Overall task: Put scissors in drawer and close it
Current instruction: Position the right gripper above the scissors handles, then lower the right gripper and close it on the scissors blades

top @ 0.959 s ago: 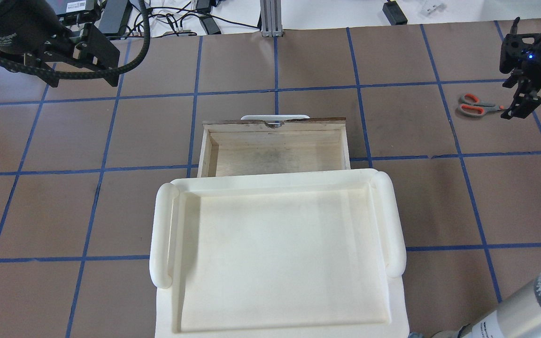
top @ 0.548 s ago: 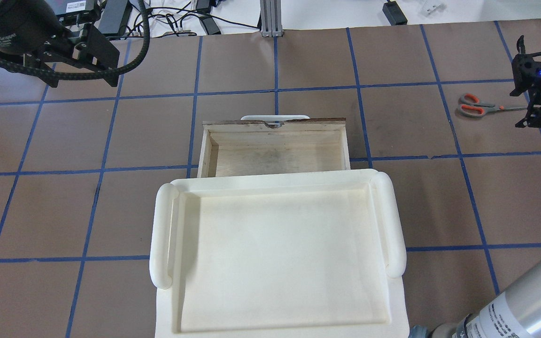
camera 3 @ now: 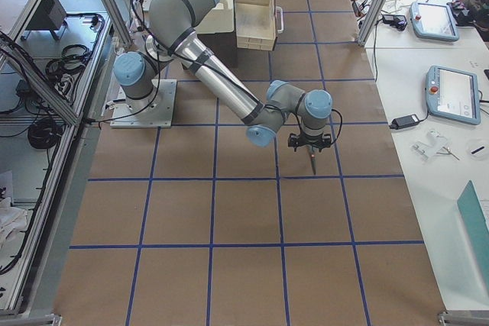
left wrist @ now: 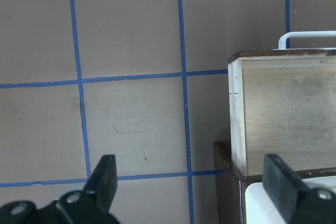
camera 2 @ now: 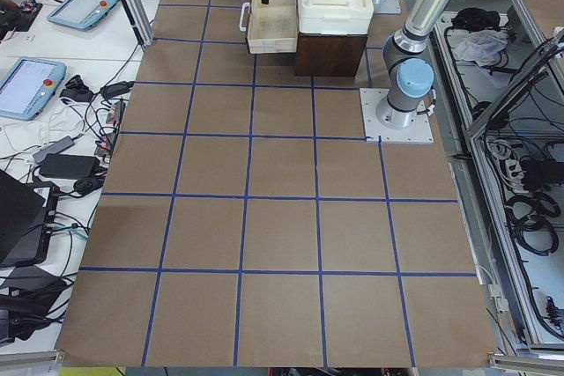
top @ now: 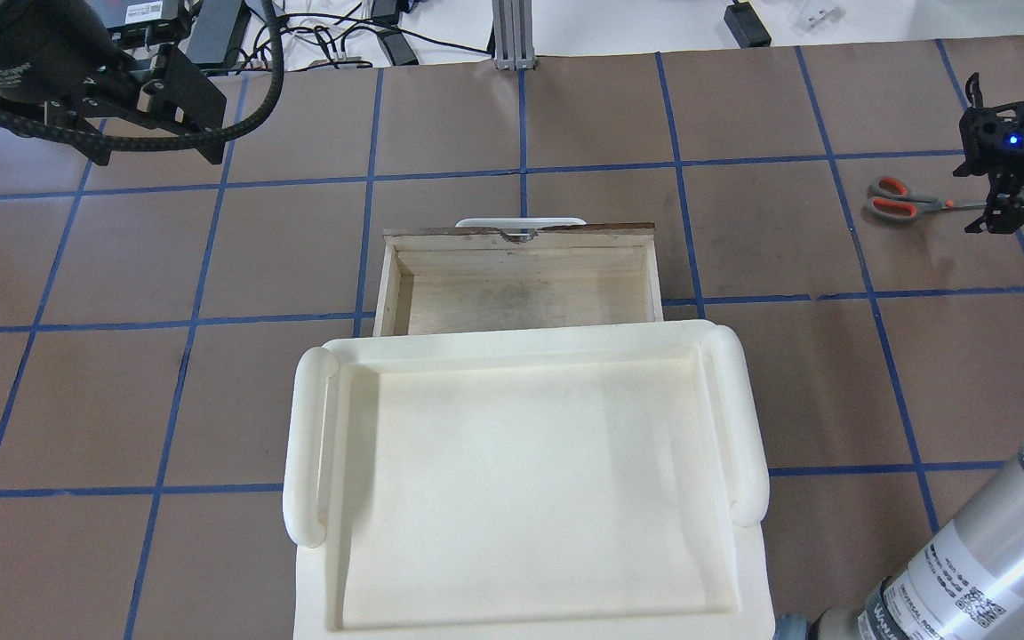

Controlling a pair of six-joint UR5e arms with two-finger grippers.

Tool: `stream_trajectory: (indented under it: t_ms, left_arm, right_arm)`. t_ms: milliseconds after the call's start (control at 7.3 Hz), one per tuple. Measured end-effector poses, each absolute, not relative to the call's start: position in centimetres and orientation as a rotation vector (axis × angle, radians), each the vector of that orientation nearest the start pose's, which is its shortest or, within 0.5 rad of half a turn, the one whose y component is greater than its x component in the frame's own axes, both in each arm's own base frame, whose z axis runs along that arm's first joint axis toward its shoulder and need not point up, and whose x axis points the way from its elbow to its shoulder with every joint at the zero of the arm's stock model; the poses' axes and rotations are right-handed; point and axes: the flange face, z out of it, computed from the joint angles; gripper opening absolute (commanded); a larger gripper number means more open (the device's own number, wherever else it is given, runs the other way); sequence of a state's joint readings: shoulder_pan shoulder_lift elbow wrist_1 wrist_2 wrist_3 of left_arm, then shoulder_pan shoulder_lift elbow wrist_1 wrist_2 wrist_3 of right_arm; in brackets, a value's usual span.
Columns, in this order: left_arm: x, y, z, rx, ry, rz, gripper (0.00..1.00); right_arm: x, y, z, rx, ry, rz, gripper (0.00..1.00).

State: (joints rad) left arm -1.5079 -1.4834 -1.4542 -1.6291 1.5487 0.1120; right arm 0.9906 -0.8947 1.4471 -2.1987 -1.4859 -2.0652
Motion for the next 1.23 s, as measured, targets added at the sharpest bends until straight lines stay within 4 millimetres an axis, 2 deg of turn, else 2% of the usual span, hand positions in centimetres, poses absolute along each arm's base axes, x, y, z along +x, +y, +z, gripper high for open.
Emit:
stream_trajectory:
  t_ms: [137,548,1233]
  left_arm:
    - [-10.6,-46.8,58.1,0.08,3.141,-0.232,1.0]
    - [-10.6,-46.8,58.1,0.08,3.141,-0.232,1.0]
    - [-10.6,-46.8,58.1,0.078,3.142,-0.229,1.0]
  right_arm:
    - [-26.7,-67.6,19.3,-2.166,2.342,-0.164,0.97]
    - [-24.1,-68.8,19.0,-2.182,2.314,-0.165,0.98]
    - [-23.7,-69.1,17.9,-2.18,2.305,-0.157,0.95]
